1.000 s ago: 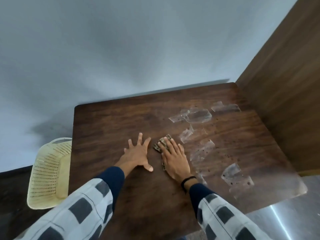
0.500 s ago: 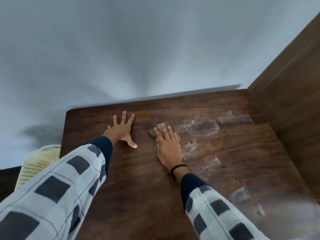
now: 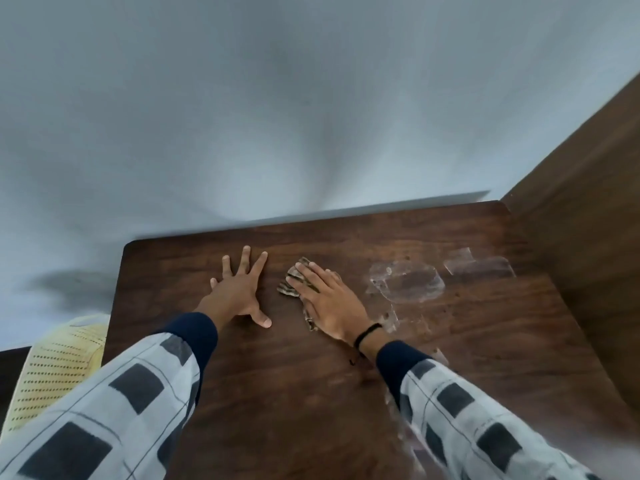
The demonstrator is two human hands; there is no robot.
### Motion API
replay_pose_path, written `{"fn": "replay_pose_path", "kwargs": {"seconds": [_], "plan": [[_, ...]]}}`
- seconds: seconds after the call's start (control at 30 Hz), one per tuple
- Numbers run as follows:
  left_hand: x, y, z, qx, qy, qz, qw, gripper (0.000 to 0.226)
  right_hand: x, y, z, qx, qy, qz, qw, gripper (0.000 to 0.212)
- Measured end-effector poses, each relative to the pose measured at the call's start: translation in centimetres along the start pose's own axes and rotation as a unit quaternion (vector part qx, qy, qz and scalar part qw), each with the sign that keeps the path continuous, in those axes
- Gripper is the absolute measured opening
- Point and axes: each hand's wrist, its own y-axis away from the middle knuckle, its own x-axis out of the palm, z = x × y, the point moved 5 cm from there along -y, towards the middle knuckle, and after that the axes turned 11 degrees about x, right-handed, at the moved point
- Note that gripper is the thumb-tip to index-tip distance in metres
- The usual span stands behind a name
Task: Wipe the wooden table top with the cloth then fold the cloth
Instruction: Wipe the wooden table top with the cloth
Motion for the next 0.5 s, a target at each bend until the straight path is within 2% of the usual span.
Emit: {"fn": "replay_pose_path", "kwargs": {"seconds": [0.07, 0.17, 0.2, 0.23, 0.33, 0.37, 0.43, 0.5], "plan": [[0.0, -0.1, -0.2, -0.004, -0.001, 0.004, 1.0, 0.153, -1.1, -3.1, -2.2, 0.015, 0.004, 0.007, 1.0, 0.054], [0.0, -0.2, -0.2, -0.015, -0.006, 0.013, 1.0, 0.153, -2.5, -6.9, -4.2, 0.214, -0.032, -0.025, 0.976, 0.054], [-0.1, -0.3, -0.3, -0.018, -0.012, 0.017, 1.0, 0.153, -2.3, -7.3, -3.5, 0.253, -0.035, -0.043, 0.966, 0.055], [-0.2, -0.4, -0.4, -0.023, -0.017, 0.023, 0.999, 0.153, -2.0, -7.5, -2.2, 0.246, -0.041, -0.048, 0.967, 0.056], [-0.2, -0.8, -0.7, -0.034, -0.023, 0.037, 0.998, 0.154, -0.6, -7.3, 0.4, 0.072, -0.016, -0.001, 0.997, 0.055], [-0.2, -0.9, -0.8, -0.036, -0.022, 0.039, 0.998, 0.155, -1.1, -7.8, -0.3, 0.049, -0.009, 0.006, 0.999, 0.054], [-0.2, -1.0, -0.7, -0.037, -0.018, 0.037, 0.998, 0.155, -2.3, -9.2, -2.7, 0.091, -0.014, 0.002, 0.996, 0.054], [-0.2, -1.0, -0.5, -0.036, -0.016, 0.037, 0.999, 0.156, -2.9, -9.2, -4.6, 0.203, -0.025, -0.027, 0.979, 0.053]]}}
